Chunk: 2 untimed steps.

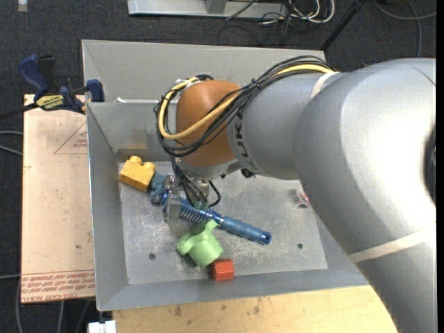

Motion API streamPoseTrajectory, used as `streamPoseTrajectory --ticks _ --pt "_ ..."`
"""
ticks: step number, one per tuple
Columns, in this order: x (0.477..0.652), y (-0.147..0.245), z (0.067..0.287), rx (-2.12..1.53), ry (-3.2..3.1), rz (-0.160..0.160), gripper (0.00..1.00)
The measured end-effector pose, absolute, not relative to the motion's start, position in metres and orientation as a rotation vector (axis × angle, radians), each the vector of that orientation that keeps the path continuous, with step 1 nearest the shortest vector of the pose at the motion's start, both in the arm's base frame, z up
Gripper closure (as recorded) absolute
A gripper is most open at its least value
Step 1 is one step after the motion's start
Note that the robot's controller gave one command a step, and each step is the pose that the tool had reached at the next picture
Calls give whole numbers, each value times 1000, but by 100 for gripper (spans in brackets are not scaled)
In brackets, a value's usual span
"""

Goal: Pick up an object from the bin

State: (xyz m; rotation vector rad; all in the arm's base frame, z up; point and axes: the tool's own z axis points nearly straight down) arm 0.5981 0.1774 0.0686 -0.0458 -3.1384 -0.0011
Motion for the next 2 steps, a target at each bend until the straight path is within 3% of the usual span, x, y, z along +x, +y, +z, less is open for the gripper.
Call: streamPoseTrajectory --ticks 1,2 --pt "600 159 218 -76 -3149 -5 100" --pt "593 108 222 524 -3098 1 100"
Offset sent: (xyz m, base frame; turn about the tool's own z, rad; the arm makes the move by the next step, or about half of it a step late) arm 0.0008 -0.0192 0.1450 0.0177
